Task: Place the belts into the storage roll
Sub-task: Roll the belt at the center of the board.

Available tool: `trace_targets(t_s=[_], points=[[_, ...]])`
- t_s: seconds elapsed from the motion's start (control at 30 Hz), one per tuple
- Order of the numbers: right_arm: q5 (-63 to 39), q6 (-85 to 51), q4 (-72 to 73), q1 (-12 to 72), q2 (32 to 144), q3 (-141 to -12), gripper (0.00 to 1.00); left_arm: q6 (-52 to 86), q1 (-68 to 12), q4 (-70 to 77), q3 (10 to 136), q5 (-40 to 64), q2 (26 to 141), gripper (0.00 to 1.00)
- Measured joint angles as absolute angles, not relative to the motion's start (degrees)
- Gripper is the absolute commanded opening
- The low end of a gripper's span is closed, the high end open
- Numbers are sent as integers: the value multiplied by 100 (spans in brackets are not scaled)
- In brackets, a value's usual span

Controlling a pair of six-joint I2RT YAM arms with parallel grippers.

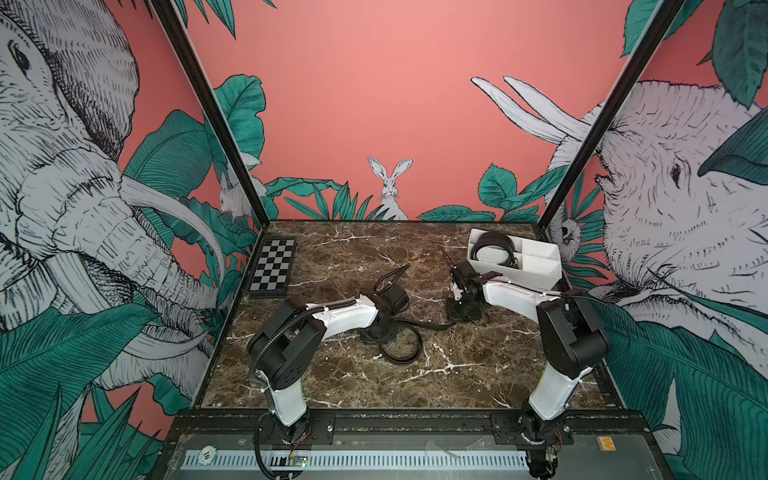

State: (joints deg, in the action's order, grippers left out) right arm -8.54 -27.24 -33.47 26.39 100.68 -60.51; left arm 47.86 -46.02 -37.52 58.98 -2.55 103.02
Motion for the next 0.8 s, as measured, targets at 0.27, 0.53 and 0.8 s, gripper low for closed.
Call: trace_targets(t_s=[0.27, 0.53, 0.8], points=[[-974, -3240, -3374, 3288, 9564, -5433, 37, 4928, -4602, -3785, 5933, -281, 10322, 0], [-1144, -3411, -4628, 4143, 9231, -5592, 71, 5046, -4602, -3791, 5944, -290, 10331, 0], [-976, -2749, -5339, 3623, 9341, -7190, 74, 5142, -4569, -3924, 6149, -331, 10464, 0]])
